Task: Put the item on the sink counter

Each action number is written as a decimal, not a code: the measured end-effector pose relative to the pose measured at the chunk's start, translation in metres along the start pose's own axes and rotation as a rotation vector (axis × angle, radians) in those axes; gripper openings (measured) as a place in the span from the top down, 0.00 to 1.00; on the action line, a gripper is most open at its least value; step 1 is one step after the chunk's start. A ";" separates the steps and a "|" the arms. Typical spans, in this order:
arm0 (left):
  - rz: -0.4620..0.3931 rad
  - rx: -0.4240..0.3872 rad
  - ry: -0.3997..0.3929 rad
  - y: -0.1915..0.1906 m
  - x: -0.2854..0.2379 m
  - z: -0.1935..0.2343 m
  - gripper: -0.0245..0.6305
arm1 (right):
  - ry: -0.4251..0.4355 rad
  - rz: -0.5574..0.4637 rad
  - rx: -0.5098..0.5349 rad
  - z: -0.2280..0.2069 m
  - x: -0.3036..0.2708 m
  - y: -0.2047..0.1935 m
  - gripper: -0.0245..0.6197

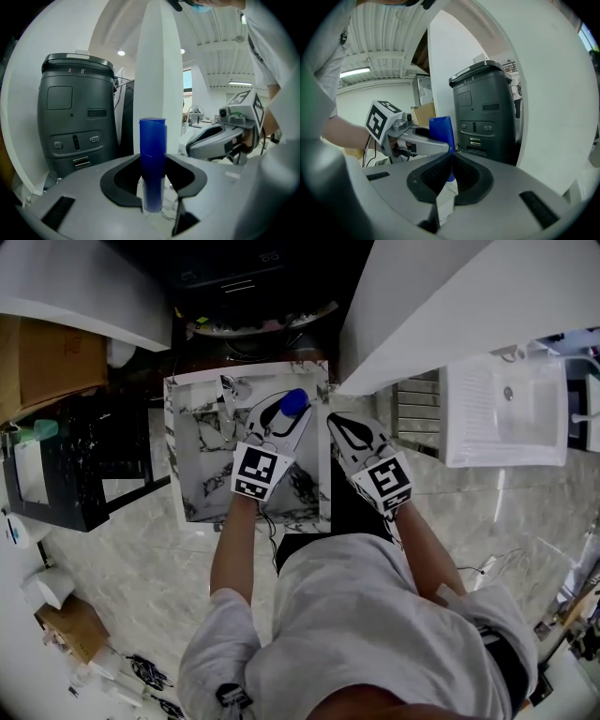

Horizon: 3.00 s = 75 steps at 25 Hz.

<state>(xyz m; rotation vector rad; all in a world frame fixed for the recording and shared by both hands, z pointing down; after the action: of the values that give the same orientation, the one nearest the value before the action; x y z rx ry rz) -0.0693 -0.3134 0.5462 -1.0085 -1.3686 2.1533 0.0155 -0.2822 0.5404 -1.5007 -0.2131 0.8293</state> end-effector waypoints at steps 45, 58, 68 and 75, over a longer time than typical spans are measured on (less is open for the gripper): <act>0.062 -0.103 -0.078 -0.031 -0.065 0.037 0.72 | 0.042 0.088 -0.012 -0.025 -0.042 -0.027 0.95; 0.085 -0.130 -0.160 -0.040 -0.069 0.043 0.72 | 0.031 0.091 -0.028 -0.025 -0.038 -0.032 0.95; 0.071 -0.122 -0.222 -0.030 -0.073 0.045 0.72 | 0.041 0.097 -0.024 -0.023 -0.040 -0.033 0.95; 0.041 -0.105 -0.206 -0.029 -0.074 0.045 0.72 | 0.037 0.090 -0.021 -0.024 -0.039 -0.031 0.95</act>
<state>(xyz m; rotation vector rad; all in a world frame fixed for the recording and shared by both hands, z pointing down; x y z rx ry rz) -0.0556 -0.3768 0.6109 -0.8788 -1.5818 2.2892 0.0127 -0.3199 0.5807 -1.5535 -0.1286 0.8723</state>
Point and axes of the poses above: the fingertips, and each gripper's own axes: x backward along the fingers, z to its left, y out of its top, the point moved 3 cm from there along x, backward along the fingers, and after that the axes turned 14 degrees about x, right-handed, at the moved point
